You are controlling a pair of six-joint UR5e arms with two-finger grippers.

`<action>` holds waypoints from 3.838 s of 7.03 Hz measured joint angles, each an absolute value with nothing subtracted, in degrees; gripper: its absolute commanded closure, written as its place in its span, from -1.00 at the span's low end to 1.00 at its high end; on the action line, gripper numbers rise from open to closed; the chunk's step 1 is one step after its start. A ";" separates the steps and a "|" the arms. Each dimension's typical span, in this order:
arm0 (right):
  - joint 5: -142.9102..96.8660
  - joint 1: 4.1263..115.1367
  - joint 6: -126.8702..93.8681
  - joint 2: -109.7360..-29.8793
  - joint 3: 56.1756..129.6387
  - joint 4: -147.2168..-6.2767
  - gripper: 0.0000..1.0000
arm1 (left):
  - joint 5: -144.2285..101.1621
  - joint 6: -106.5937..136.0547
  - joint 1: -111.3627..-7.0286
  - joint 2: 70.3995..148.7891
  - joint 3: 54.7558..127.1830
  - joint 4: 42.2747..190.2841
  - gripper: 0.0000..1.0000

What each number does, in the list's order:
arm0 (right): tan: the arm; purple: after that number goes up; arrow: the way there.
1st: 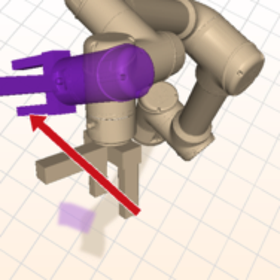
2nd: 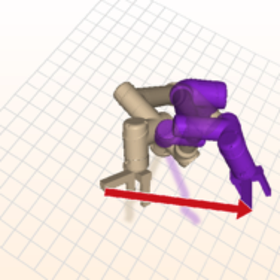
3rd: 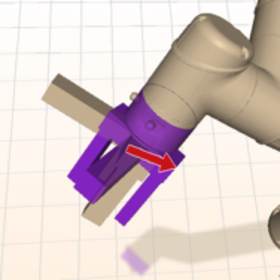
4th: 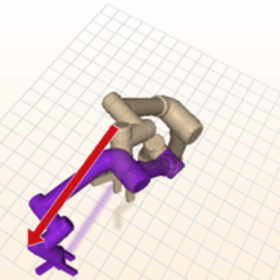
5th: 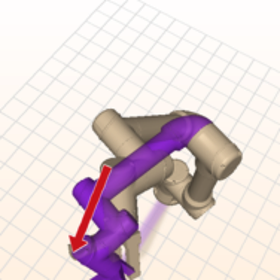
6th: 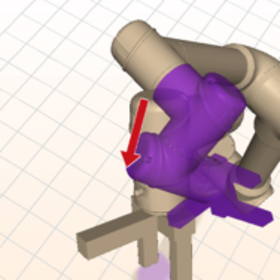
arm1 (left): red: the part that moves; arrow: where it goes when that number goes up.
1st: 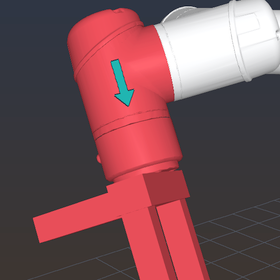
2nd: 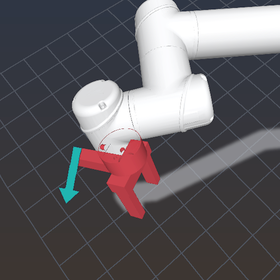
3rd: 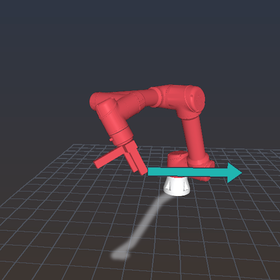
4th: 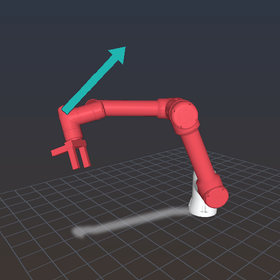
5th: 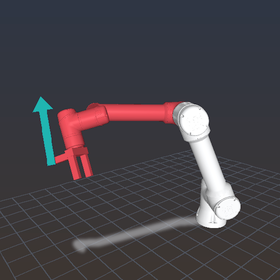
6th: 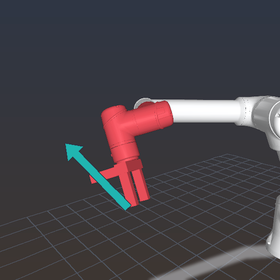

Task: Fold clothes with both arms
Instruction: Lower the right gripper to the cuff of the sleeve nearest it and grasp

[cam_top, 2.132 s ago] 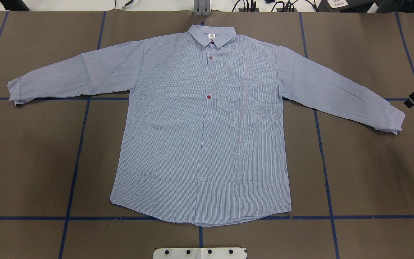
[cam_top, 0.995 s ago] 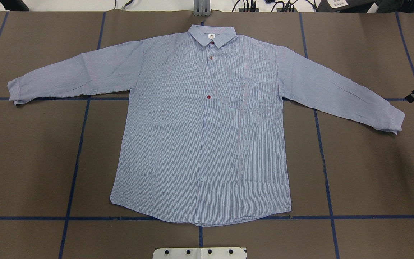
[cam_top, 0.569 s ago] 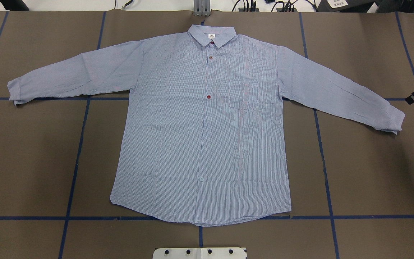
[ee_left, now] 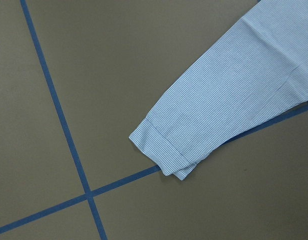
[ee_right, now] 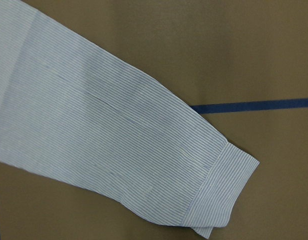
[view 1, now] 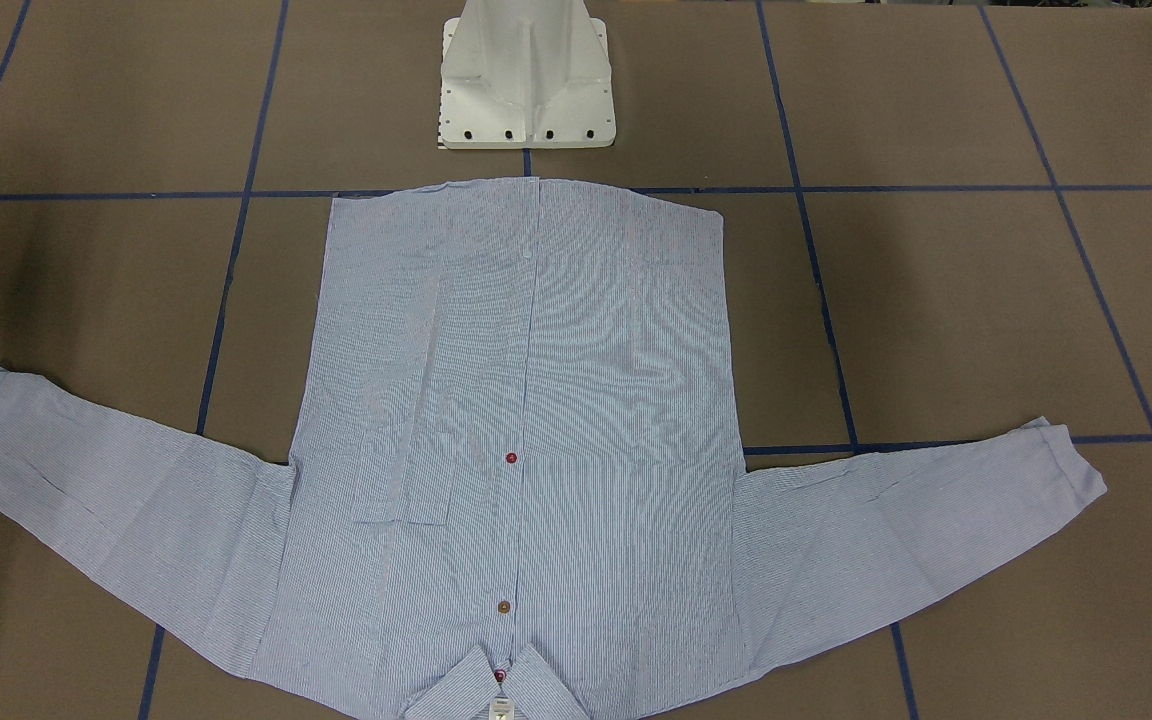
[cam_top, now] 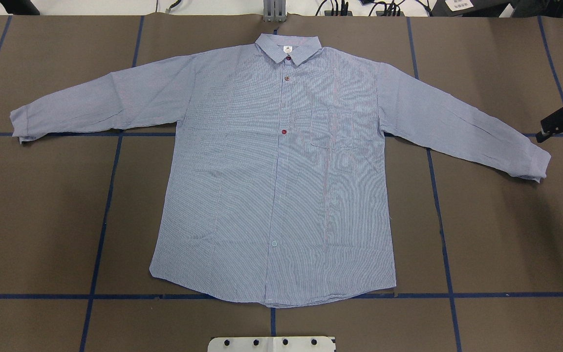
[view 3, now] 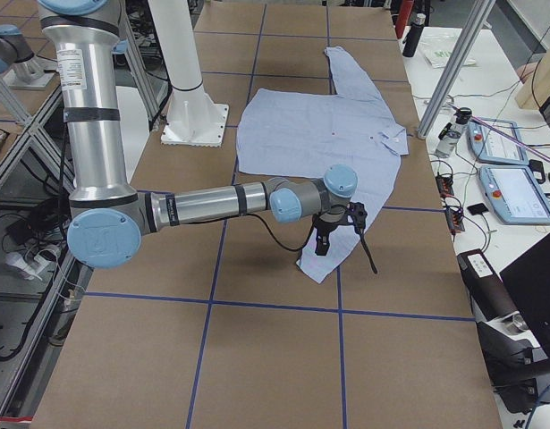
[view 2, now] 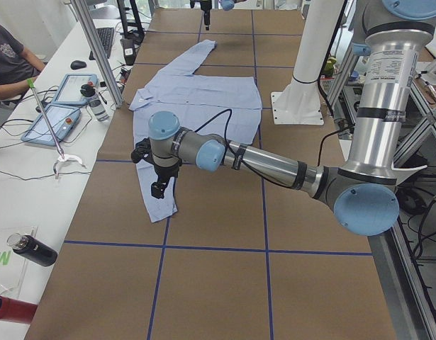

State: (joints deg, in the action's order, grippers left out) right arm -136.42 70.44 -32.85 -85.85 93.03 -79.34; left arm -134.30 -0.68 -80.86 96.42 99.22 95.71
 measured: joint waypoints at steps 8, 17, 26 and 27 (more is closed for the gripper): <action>-133.32 64.49 -56.02 -91.00 86.34 -59.66 -0.87 | -144.20 5.67 -80.70 96.79 99.47 96.31 -1.00; -132.37 63.10 -58.45 -90.36 83.48 -58.26 -0.66 | -143.79 5.30 -80.51 96.59 99.66 97.20 -1.00; -132.40 63.13 -60.22 -89.98 86.76 -56.22 1.00 | -143.79 5.36 -80.68 96.24 99.97 97.21 -1.00; -132.28 63.13 -60.42 -88.25 88.98 -56.48 1.00 | -143.79 5.38 -80.68 96.24 100.00 97.21 -1.00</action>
State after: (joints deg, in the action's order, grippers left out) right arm -132.28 63.13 -60.42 -88.25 88.98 -56.48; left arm -143.79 5.38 -80.68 96.24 100.00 97.21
